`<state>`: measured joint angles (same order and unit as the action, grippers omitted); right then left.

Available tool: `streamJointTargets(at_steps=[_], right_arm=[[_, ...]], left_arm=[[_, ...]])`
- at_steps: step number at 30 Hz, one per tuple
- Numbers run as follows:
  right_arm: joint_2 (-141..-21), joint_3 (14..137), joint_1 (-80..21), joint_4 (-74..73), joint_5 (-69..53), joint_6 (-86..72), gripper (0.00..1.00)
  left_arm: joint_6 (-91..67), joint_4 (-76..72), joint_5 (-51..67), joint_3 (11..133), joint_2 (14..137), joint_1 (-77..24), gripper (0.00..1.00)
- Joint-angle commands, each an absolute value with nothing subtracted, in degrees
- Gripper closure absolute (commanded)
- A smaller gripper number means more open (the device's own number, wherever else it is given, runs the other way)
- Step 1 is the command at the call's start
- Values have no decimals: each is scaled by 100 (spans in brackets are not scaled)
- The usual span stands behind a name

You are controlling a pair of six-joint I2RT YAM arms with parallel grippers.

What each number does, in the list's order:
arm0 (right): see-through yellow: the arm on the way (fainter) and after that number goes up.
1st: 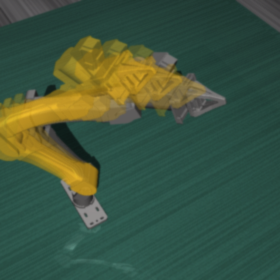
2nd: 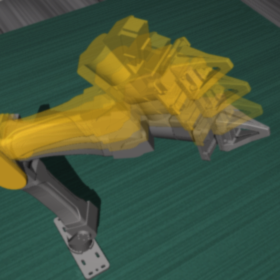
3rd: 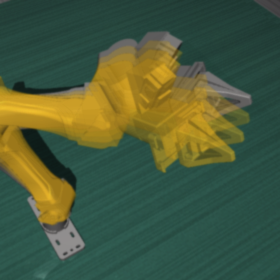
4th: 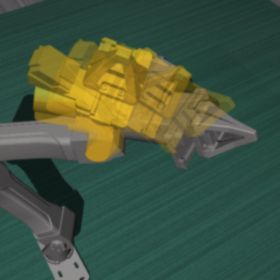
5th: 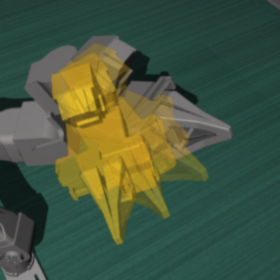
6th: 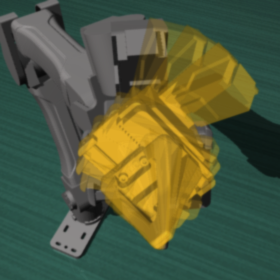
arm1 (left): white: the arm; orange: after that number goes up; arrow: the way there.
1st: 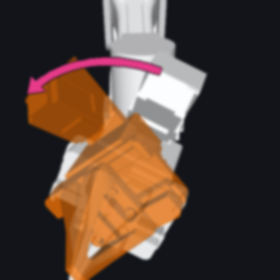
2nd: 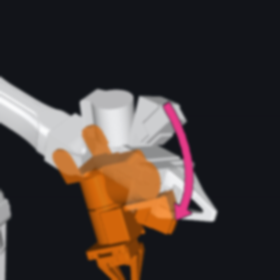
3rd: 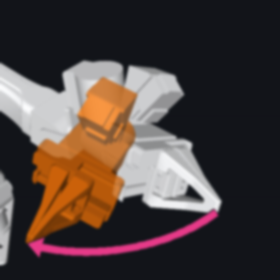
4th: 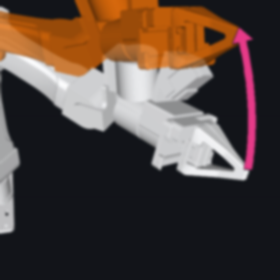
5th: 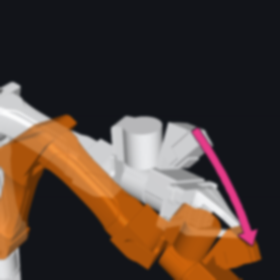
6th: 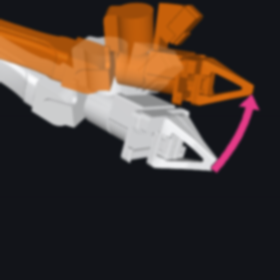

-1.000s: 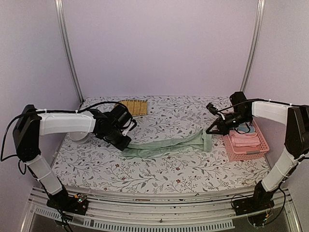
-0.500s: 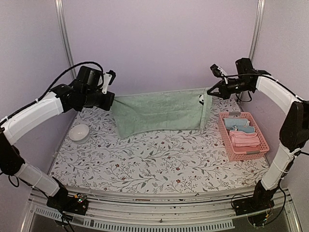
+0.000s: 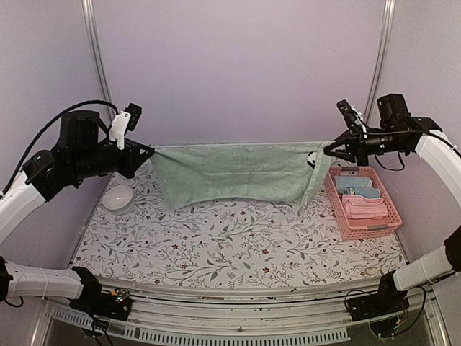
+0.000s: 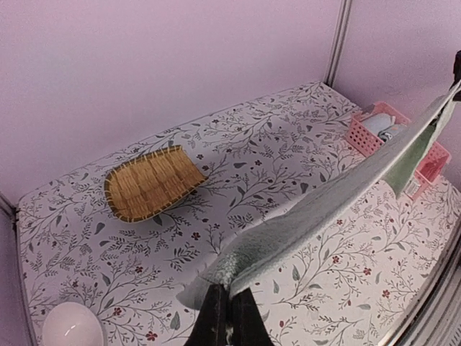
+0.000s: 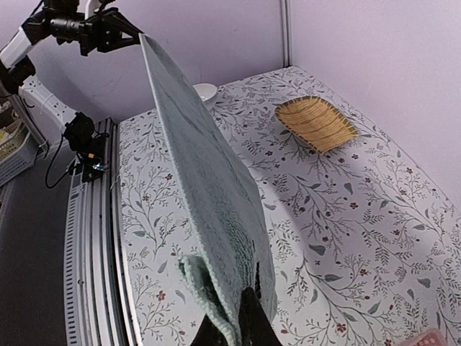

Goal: Roll the towels
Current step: Smooth out the towel at the center of the board.

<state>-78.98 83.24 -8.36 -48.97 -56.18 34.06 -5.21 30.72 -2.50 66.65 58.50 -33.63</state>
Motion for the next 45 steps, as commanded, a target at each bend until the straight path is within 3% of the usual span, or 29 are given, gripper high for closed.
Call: streamJointTargets(at_steps=[1,6,10,15,17,18,22,27,31,34,37,45], right_arm=[[-7021,7223,-1051,-5865,-6051,4379,90],[-6641,6395,-1287,-5850,-6052,4607,88],[-7295,6249,-1272,-5039,-5638,4450,90],[-9723,7610,-1074,-4088,-4727,3984,90],[-10955,8682,-922,-4141,-4537,3709,79],[-11424,9240,-867,-4221,-4502,3484,74],[-12250,10441,-772,-4271,-3963,2979,57],[-11417,9818,-788,-4062,-3777,2611,49],[-10578,8962,-1256,-3993,-3708,2843,47],[-10248,8573,-1758,-4094,-3476,3132,47],[-10313,8364,-2064,-4140,-3434,3142,49],[-10493,7839,-2363,-4213,-3622,3070,60]], left_arm=[[-726,3243,234,6087,5380,-3866,100],[-1258,3191,-73,5574,5356,-4181,100],[-1421,3020,-96,5508,6432,-3604,100],[-1461,2245,358,5901,8250,-2443,100],[-1477,2123,421,6457,9107,-2204,100],[-1473,2099,329,6723,9498,-2156,98],[-1625,2404,-106,7536,10387,-2095,71],[-1950,2168,-197,6999,9703,-2253,59],[-2125,2188,130,6516,9272,-2419,61],[-2272,2189,444,6193,9141,-2564,69],[-2346,2336,692,6027,9140,-2704,79],[-2679,2340,1010,5260,8959,-2874,93]])
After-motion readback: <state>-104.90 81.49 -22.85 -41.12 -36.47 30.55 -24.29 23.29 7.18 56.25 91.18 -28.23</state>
